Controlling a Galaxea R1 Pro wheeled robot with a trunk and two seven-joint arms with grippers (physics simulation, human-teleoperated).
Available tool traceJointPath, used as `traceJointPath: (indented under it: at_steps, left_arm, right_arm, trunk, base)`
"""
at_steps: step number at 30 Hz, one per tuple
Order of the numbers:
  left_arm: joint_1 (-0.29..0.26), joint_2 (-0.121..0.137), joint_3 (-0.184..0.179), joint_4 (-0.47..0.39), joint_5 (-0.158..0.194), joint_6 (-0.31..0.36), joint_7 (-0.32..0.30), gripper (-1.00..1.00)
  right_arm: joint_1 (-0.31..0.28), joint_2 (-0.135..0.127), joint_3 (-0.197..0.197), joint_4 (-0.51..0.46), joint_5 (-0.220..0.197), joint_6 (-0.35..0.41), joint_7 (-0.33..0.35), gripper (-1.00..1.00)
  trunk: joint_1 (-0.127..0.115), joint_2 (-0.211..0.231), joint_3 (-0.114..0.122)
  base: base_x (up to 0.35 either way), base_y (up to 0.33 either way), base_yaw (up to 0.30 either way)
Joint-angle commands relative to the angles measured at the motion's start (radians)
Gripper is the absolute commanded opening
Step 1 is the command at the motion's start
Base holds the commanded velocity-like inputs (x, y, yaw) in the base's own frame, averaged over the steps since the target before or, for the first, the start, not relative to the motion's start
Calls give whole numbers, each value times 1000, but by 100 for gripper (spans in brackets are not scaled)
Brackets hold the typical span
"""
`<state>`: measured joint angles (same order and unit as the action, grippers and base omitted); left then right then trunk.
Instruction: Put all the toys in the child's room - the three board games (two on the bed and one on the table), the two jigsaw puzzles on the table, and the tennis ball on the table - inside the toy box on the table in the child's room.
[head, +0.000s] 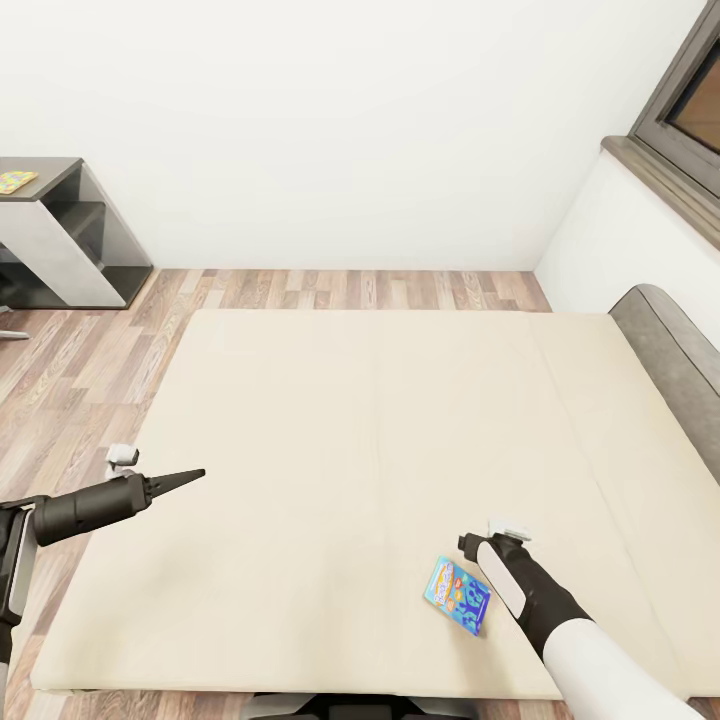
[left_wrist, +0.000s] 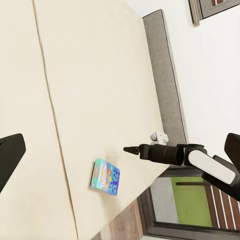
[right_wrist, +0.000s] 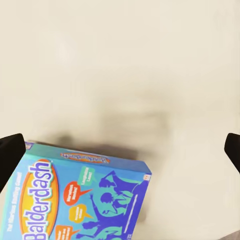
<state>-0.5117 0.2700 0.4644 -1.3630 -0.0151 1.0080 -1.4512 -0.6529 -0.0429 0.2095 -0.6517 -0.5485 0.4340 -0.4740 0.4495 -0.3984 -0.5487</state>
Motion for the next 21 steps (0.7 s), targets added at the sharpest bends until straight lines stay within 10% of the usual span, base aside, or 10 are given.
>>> traceJointPath:
  at_steps: [1,21]
  left_arm:
    - [-1,0,0,0,-2,11,-5,100]
    - [-1,0,0,-1,-2,11,-5,100]
  right_arm:
    - [-1,-2,7,-2,-9,3,-9,100]
    - [-1,-1,8,-2,-10,3,23,100]
  trunk:
    - [1,-2,-1]
    - [1,-2,-3]
  base:
    - [0,0,0]
    - [0,0,0]
